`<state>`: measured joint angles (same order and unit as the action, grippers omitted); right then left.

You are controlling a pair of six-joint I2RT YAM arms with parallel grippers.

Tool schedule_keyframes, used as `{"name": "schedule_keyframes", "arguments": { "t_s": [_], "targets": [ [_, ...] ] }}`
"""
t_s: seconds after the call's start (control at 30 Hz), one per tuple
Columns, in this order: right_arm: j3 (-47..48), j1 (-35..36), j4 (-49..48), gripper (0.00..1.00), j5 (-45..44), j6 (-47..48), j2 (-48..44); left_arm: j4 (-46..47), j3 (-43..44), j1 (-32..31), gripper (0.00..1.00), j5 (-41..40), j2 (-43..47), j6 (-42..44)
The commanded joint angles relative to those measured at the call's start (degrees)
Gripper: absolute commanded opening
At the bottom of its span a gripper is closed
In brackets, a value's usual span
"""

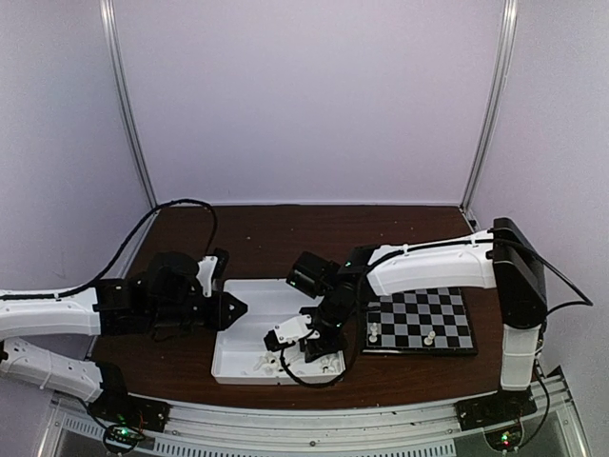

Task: Set up the chess pieces on the board
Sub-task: Pick up the bishop from the storage box.

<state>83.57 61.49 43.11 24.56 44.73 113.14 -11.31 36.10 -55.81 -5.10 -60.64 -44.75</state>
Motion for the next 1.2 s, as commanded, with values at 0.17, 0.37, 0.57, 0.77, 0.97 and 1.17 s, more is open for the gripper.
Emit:
{"name": "schedule_keyframes", "arguments": {
  "t_s": [0.17,0.37,0.57,0.77,0.97,1.17],
  "targets": [
    [4.2,2.1,0.9,0.31,-4.1,2.9,4.5,-2.5,-1.9,0.5,0.19,-4.0,3.6,-1.4],
    [3.5,2.2,-0.1,0.31,-7.1,1.6,5.9,-2.2,-1.6,0.5,0.19,-3.6,3.2,-1.0],
    [2.2,2.1,-1.3,0.3,-8.9,0.0,5.9,-0.7,-1.8,0.4,0.2,-2.8,2.4,-1.2],
    [1.9,2.2,-1.7,0.19,-7.9,-2.1,6.2,0.3,-1.6,0.5,0.2,-1.8,1.1,-1.4],
    [-3.1,1.9,-1.9,0.13,-8.1,-1.8,-2.1,2.2,-0.6,0.5,0.24,1.2,-2.4,-0.6],
    [-7.2,0.5,-2.9,0.12,-3.7,-4.4,-10.8,13.1,-0.2,0.5,0.35,11.5,-10.0,-2.7]
  ]
}}
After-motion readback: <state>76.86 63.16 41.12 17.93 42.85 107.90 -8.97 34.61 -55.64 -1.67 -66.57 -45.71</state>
